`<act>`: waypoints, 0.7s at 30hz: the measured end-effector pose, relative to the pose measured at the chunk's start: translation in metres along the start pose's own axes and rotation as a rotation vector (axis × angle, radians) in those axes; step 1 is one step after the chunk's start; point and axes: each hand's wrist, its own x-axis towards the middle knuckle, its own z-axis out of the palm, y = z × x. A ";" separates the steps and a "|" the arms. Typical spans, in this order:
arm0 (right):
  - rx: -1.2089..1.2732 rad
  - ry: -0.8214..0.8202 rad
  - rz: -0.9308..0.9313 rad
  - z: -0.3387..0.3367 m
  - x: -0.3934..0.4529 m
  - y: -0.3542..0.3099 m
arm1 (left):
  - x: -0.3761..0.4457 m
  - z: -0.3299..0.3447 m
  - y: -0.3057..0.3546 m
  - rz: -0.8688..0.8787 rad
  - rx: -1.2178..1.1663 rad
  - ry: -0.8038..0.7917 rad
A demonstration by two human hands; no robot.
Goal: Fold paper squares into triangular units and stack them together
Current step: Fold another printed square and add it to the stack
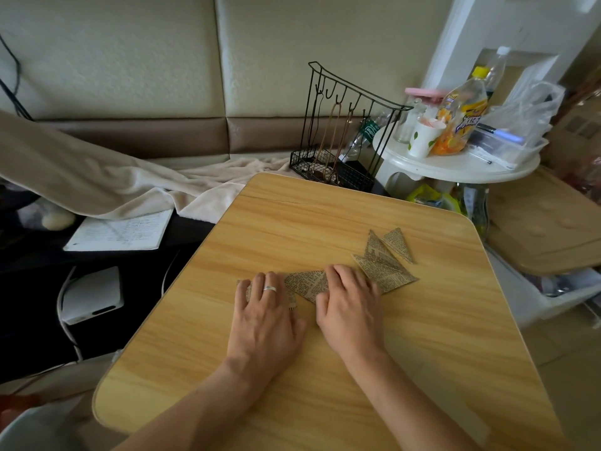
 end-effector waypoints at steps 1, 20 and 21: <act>0.013 -0.010 -0.007 -0.002 0.000 0.000 | 0.000 0.001 -0.001 -0.012 -0.010 -0.002; 0.300 -0.162 0.021 -0.017 -0.001 0.025 | 0.013 0.003 0.004 0.046 -0.138 -0.036; 0.318 -0.172 0.025 -0.018 -0.002 0.025 | 0.014 0.003 0.005 0.040 -0.155 -0.029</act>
